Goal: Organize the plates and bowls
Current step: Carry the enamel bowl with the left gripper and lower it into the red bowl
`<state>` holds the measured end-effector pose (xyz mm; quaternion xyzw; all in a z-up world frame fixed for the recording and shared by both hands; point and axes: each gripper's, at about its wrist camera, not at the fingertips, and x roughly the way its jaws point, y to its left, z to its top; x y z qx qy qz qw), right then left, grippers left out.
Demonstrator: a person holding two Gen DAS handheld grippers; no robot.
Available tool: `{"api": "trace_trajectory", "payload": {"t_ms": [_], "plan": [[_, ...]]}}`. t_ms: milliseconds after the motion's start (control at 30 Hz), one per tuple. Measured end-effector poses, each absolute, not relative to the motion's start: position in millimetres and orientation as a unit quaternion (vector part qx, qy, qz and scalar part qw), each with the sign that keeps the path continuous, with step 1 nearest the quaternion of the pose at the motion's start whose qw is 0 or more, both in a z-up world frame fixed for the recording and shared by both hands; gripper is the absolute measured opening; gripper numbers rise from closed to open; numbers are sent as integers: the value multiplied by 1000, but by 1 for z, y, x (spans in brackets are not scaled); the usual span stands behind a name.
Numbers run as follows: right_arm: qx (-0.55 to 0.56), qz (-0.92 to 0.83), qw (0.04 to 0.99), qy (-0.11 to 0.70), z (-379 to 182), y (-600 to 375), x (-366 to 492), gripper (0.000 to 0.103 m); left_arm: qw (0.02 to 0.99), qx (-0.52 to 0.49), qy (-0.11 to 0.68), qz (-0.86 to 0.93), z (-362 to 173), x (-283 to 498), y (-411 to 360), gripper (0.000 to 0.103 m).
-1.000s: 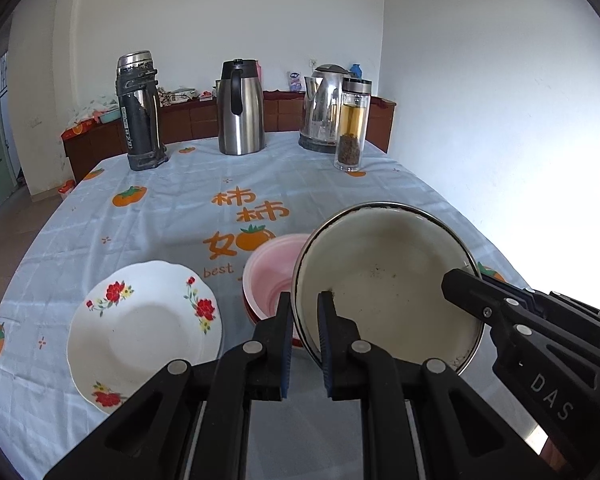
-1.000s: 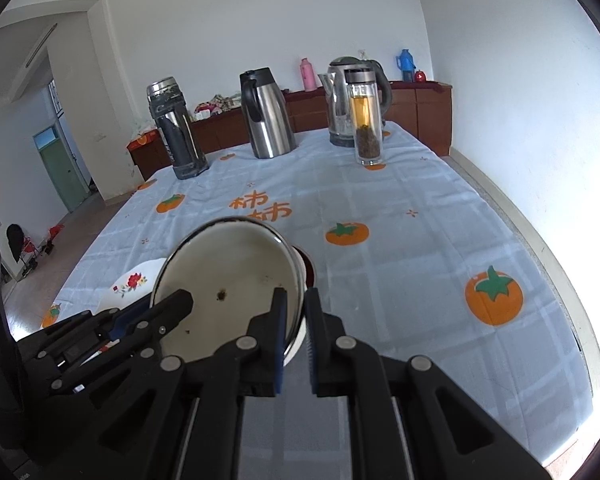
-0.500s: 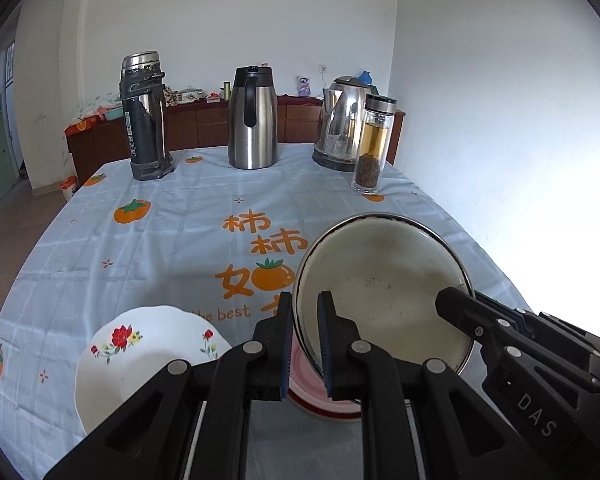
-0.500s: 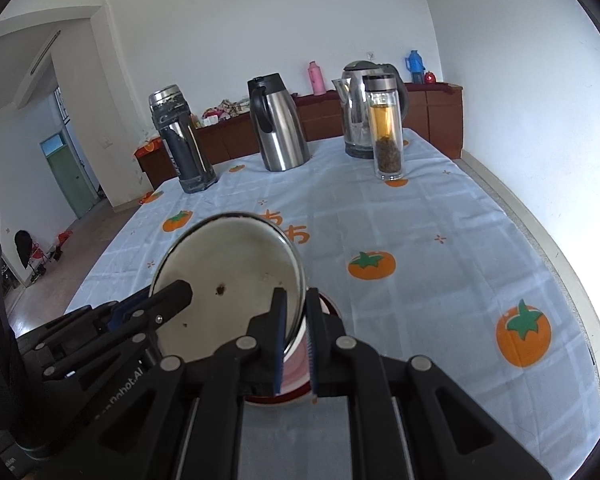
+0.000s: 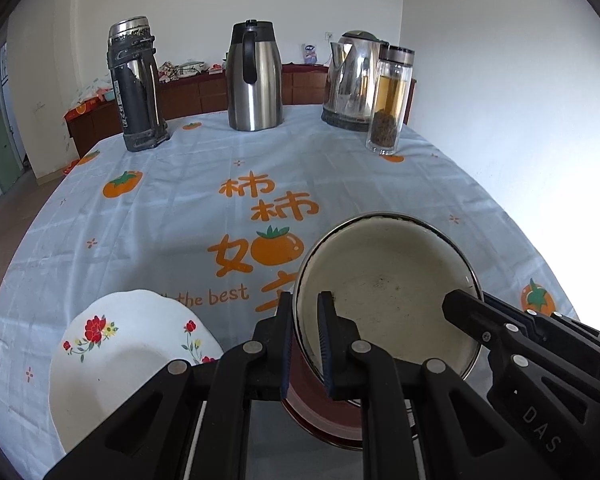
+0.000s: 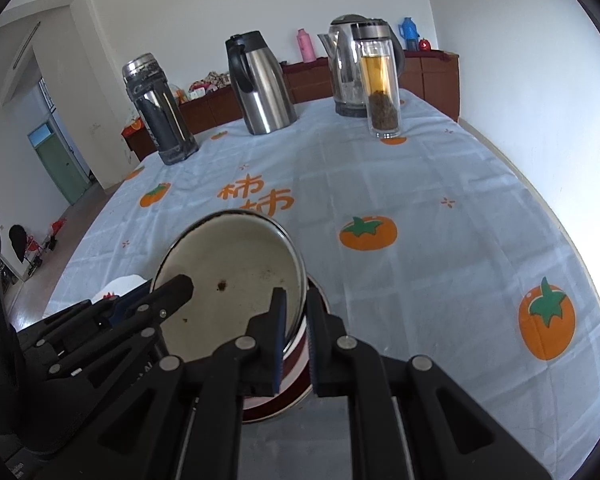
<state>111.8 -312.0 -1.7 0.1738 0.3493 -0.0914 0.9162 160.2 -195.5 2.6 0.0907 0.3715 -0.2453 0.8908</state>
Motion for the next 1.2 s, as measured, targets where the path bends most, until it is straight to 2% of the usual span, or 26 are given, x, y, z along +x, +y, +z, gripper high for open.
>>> {"api": "trace_trajectory", "payload": {"t_ms": [800, 1200], "plan": [[192, -67, 909, 363, -6, -314, 101, 11, 896, 113, 366, -226, -1, 153, -201, 14], [183, -91, 921, 331, 6, -320, 93, 10, 902, 107, 353, -224, 6, 150, -192, 15]]}}
